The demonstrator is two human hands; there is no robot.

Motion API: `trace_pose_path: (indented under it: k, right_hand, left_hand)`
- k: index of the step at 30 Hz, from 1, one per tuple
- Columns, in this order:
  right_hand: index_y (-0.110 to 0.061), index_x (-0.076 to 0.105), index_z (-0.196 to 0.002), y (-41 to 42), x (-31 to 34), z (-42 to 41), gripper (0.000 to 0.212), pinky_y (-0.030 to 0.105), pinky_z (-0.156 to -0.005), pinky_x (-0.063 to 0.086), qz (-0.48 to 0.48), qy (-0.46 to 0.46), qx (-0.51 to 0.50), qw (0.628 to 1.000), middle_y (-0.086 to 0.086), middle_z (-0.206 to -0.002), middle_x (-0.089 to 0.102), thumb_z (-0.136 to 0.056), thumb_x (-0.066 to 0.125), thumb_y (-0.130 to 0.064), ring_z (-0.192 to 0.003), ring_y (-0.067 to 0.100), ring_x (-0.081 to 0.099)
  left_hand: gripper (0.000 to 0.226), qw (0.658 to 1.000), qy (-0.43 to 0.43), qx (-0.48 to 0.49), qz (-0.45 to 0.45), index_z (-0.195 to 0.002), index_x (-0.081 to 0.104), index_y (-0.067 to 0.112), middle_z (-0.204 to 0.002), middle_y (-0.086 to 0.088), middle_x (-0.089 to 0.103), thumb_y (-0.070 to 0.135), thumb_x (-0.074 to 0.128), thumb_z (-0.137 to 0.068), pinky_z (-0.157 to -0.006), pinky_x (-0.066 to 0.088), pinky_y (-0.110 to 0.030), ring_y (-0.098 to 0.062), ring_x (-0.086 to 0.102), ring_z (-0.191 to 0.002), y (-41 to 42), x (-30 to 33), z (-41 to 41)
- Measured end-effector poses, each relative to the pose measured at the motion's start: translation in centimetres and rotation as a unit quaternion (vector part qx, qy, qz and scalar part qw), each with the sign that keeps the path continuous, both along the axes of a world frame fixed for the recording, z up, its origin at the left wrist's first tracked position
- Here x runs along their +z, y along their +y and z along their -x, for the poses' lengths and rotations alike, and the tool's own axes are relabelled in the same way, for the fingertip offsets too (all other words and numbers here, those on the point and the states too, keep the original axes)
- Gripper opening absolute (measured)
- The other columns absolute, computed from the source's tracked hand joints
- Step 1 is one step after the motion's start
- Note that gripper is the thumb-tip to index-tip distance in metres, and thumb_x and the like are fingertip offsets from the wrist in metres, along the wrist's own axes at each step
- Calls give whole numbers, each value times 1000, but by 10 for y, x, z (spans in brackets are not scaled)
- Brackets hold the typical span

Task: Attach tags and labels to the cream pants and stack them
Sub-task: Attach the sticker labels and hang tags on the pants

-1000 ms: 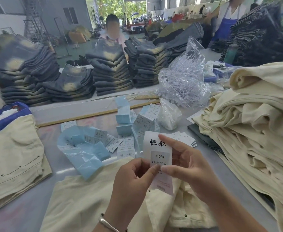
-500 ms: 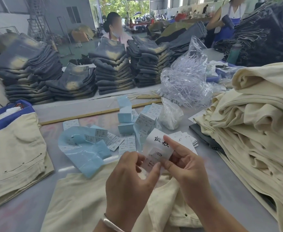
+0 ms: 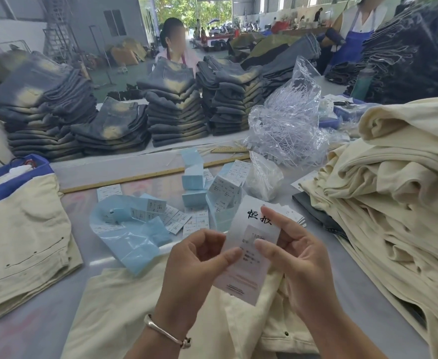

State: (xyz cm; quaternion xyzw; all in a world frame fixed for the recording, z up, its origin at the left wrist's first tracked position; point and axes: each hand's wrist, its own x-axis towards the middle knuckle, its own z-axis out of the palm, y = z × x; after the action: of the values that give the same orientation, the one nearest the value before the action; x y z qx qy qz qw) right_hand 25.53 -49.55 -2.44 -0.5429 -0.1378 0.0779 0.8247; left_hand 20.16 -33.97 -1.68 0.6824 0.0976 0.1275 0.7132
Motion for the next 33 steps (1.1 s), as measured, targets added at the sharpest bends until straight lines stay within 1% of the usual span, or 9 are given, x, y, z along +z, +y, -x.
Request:
trace_pose_path:
  k: [5,9,13,20,23,26,28,30,33]
  right_hand:
    - [-38,57,-130,8,4,-1,86,42,-71,59,-24,-1,-19,1000,10,-107,71,-58,76,5,-85,26,69]
    - [-55,42,-135,6,6,-3,103,40,-60,58,-11,11,-6,1000,15,-91,73,-55,80,-2,-71,25,68]
    - [-49,37,-141,-2,4,-19,104,35,-62,58,7,53,-23,998,1,-90,74,-55,82,-9,-76,20,68]
    - [-39,14,-150,-25,-12,-38,121,34,-62,57,25,163,54,985,19,-96,73,-55,81,-9,-79,28,72]
    - [-43,24,-144,-31,-27,-43,109,31,-60,57,40,167,56,984,22,-92,72,-62,75,7,-79,30,72]
    - [-32,34,-142,-34,-46,-55,90,20,-57,51,124,132,57,982,9,-62,65,-74,70,15,-61,14,64]
    - [-34,37,-138,-37,-57,-67,77,17,-55,43,187,108,63,974,-1,-53,55,-81,70,5,-52,9,52]
    - [-34,43,-133,-38,-65,-84,61,22,-54,41,247,99,56,962,4,-54,48,-85,70,-8,-52,13,47]
    - [-23,56,-122,-36,-75,-127,35,25,-55,47,355,51,-10,933,5,-66,62,-89,67,-17,-54,13,56]
  left_hand:
    - [27,992,33,-118,33,-90,74,5,-93,-19,74,13,84,-66,-74,55,-28,-25,71,-84,-13,-4,4]
    - [22,987,47,-149,36,-90,77,7,-91,-16,75,15,78,-70,-70,55,-28,-22,72,-81,-22,-13,5]
    - [24,986,33,-155,59,-99,74,5,-95,-18,73,13,75,-76,-72,54,-28,-21,68,-83,-25,-19,1]
    - [29,987,62,-101,107,-97,77,10,-97,-20,73,18,79,-69,-70,55,-32,-25,70,-85,-43,-40,-18]
    - [28,986,87,-104,95,-96,78,18,-95,-14,75,19,78,-69,-74,56,-31,-23,72,-88,-54,-50,-27]
    - [28,990,92,-80,75,-98,78,24,-96,-8,76,20,77,-70,-74,54,-22,-17,72,-93,-63,-59,-40]
    - [23,987,114,-42,103,-92,80,18,-94,-12,76,15,81,-69,-70,54,-21,-19,73,-89,-66,-66,-50]
    - [13,984,141,-17,112,-84,81,16,-88,-13,76,17,83,-71,-65,54,-19,-18,74,-81,-68,-71,-57]
    - [14,976,185,36,112,-75,80,18,-78,-10,76,21,69,-83,-53,51,-17,-15,73,-67,-64,-76,-71]
